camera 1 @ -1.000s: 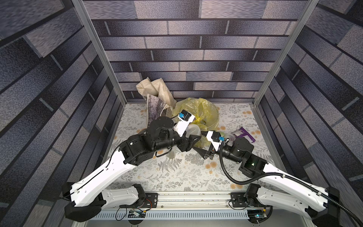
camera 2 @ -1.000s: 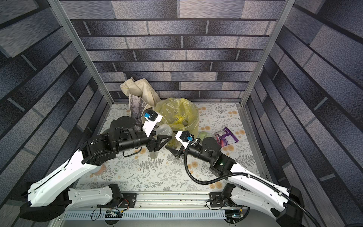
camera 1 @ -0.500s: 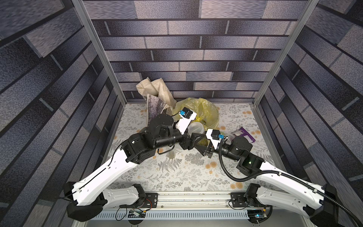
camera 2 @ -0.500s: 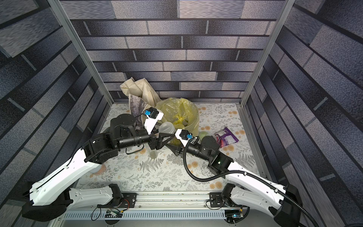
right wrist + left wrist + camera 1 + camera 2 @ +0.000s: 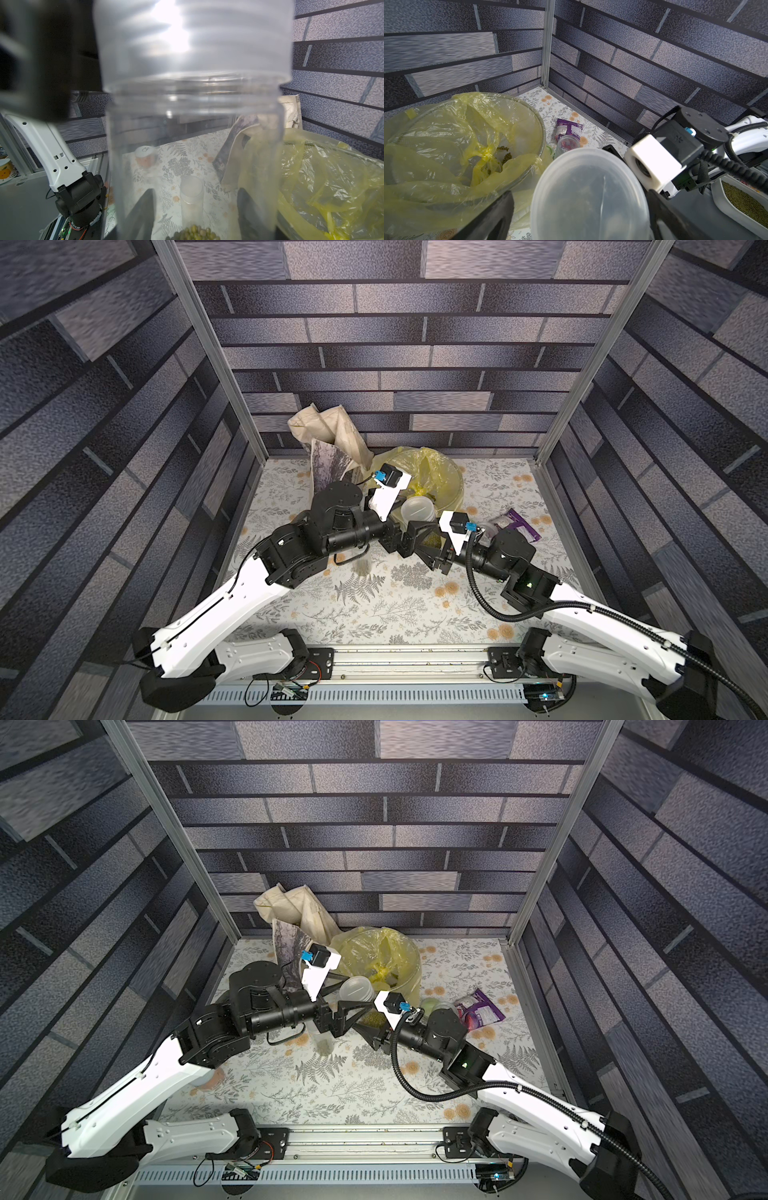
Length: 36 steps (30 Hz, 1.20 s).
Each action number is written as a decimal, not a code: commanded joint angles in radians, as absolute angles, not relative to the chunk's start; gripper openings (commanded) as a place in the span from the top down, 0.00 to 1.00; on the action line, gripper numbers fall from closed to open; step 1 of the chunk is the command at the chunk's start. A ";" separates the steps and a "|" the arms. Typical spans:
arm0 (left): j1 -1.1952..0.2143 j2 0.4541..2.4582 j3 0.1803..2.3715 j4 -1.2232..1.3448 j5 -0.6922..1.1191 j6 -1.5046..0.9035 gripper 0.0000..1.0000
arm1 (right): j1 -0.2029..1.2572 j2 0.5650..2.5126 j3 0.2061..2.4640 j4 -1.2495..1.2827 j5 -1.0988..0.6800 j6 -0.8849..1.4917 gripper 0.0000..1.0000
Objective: Empty moldy mung beans from jars
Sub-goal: Pick up the jar from the center of the board.
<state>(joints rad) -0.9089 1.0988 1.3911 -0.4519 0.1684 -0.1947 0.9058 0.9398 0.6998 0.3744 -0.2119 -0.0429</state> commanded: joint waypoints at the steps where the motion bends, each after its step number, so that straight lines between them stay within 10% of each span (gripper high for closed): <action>1: -0.905 1.042 1.351 -0.365 0.150 -0.224 0.00 | 0.894 0.926 0.696 0.418 -0.222 -0.011 0.45; 36: -0.899 1.097 1.351 -0.292 0.154 -0.198 0.00 | 0.889 0.897 0.671 0.452 -0.294 0.042 0.43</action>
